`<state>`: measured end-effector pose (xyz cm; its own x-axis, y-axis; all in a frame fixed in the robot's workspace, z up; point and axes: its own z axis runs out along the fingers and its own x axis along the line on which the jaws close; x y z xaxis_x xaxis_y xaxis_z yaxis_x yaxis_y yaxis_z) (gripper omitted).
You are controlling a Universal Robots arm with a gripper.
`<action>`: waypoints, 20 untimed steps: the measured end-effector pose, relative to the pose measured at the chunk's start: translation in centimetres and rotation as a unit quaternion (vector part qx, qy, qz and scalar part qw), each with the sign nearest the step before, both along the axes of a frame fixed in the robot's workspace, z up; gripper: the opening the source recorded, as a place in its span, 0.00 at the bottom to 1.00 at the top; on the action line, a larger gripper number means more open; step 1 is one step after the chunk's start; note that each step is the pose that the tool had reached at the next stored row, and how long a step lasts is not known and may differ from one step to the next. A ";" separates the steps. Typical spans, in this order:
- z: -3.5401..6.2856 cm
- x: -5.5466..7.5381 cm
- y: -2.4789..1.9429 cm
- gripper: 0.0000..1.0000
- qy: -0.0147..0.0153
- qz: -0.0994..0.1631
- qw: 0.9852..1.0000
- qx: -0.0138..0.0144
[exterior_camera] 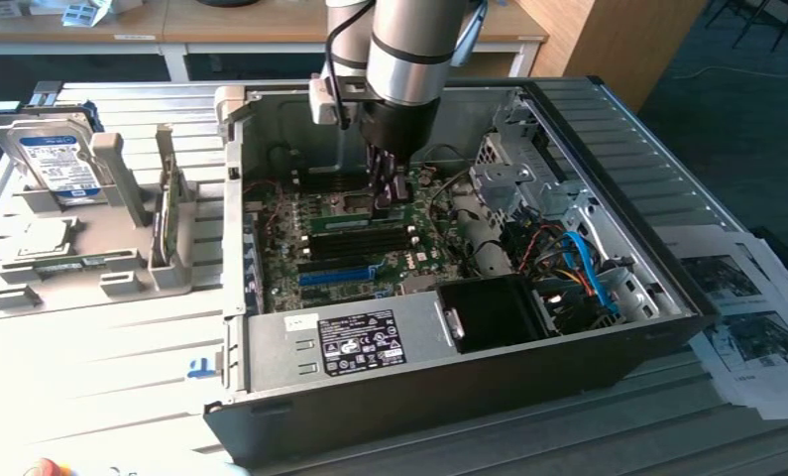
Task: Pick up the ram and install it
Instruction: 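Insert the ram into the slot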
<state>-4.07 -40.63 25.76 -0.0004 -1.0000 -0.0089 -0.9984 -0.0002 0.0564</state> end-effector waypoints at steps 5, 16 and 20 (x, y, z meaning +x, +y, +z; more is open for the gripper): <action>0.00 0.1 0.00 0.12 0.000 0.000 1.000 0.000; -0.67 0.1 0.00 0.12 0.000 0.000 1.000 0.000; -0.67 0.1 -0.11 0.12 0.000 0.000 1.000 0.000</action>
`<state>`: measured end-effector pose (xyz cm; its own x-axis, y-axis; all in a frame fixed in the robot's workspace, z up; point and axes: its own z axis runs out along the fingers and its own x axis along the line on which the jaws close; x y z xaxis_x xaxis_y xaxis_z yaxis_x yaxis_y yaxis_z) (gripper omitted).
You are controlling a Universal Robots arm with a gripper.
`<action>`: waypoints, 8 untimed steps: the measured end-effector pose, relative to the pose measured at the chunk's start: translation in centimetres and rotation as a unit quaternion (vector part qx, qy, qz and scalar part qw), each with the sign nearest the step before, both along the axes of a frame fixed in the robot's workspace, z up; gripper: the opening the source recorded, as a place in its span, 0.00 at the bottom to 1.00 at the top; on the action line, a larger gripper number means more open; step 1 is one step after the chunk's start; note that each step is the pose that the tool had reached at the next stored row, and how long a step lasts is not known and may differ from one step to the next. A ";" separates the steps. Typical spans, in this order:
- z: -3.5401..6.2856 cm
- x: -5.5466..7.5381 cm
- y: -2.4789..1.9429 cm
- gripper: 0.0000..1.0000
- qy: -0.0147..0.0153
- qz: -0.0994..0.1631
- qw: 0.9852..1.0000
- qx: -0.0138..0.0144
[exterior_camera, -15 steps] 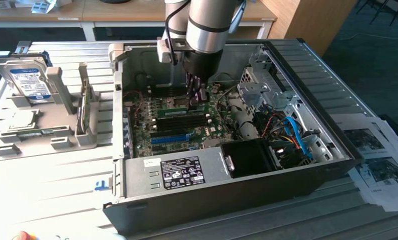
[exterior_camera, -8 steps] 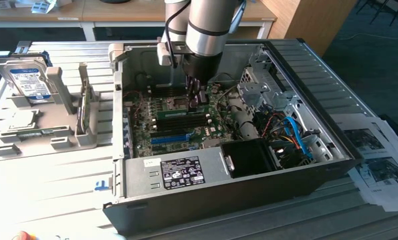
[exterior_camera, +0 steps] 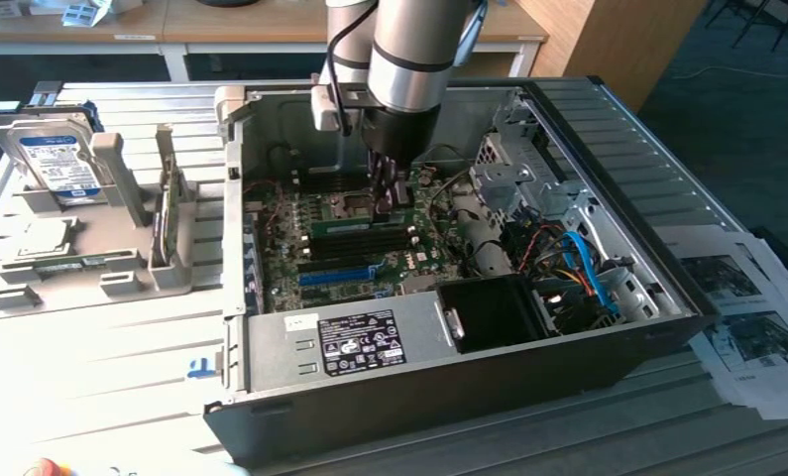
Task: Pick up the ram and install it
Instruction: 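Insert the ram into the slot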
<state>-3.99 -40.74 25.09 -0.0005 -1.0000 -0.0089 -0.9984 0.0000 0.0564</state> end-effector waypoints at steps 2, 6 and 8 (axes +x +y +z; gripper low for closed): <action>0.00 0.0 -0.08 0.12 0.000 0.000 1.000 0.000; 0.00 0.0 -0.22 0.12 0.000 0.000 1.000 0.000; 0.00 0.0 -0.23 0.12 0.000 0.000 1.000 0.000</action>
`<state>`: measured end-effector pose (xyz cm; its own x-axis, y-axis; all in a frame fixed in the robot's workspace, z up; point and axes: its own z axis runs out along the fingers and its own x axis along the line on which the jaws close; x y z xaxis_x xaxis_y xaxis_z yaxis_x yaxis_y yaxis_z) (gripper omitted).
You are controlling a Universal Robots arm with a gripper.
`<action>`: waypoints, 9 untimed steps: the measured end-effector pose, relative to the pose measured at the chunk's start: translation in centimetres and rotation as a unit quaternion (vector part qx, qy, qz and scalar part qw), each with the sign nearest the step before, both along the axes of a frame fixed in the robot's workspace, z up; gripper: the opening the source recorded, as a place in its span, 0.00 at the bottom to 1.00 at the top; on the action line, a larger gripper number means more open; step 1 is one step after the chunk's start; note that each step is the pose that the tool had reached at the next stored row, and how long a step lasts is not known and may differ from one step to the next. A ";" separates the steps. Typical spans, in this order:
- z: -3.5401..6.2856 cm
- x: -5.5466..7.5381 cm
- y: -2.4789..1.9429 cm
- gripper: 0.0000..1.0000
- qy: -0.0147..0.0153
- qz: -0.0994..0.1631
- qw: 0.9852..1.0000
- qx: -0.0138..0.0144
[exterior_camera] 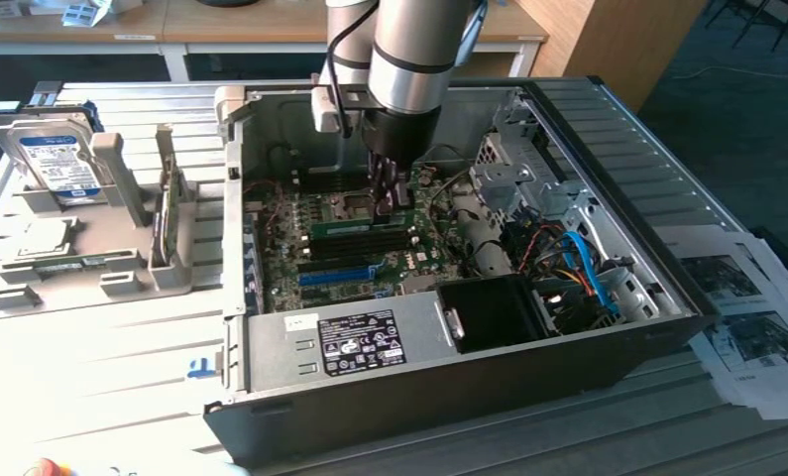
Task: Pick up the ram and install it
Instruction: 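Insert the ram into the slot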
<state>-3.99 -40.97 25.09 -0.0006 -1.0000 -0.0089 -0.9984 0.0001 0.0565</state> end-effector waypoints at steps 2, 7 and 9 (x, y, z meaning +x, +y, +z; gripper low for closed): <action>0.00 0.0 0.00 0.12 0.000 0.000 1.000 0.000; -0.33 0.0 -0.01 0.12 0.000 0.000 1.000 0.000; -0.48 0.0 -0.01 0.12 0.000 0.000 1.000 0.000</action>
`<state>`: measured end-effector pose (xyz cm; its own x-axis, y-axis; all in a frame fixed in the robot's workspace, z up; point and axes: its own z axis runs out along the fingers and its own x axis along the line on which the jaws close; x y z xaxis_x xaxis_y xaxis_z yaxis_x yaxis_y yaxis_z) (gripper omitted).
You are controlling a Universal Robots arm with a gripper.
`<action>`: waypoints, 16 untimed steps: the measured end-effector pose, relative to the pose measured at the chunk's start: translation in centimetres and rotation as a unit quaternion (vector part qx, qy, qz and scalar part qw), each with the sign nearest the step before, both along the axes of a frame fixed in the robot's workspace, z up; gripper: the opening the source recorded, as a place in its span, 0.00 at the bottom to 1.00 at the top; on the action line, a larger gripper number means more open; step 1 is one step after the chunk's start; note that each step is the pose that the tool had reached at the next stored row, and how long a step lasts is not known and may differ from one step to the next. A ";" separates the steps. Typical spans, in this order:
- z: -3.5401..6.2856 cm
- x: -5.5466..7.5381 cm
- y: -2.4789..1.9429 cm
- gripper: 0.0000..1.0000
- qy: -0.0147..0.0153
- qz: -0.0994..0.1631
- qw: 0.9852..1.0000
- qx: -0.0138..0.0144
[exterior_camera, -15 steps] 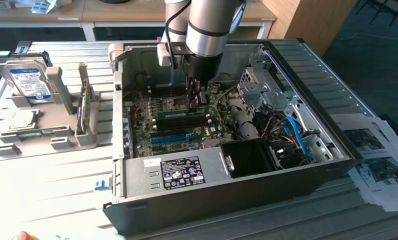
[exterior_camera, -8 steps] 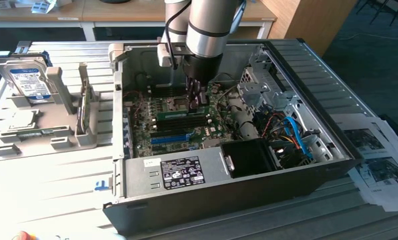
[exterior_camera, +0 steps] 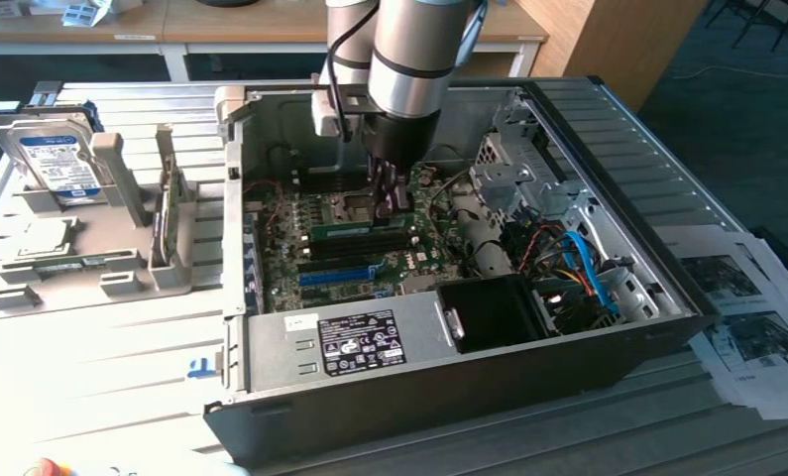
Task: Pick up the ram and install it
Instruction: 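Insert the ram into the slot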
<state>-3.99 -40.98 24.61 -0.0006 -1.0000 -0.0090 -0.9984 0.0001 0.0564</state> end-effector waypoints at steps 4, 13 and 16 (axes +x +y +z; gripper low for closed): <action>-0.30 0.0 0.00 0.12 0.000 0.000 1.000 0.000; -0.33 0.0 0.00 0.12 0.000 -0.001 1.000 0.000; -0.33 0.0 0.00 0.12 0.000 -0.001 1.000 0.000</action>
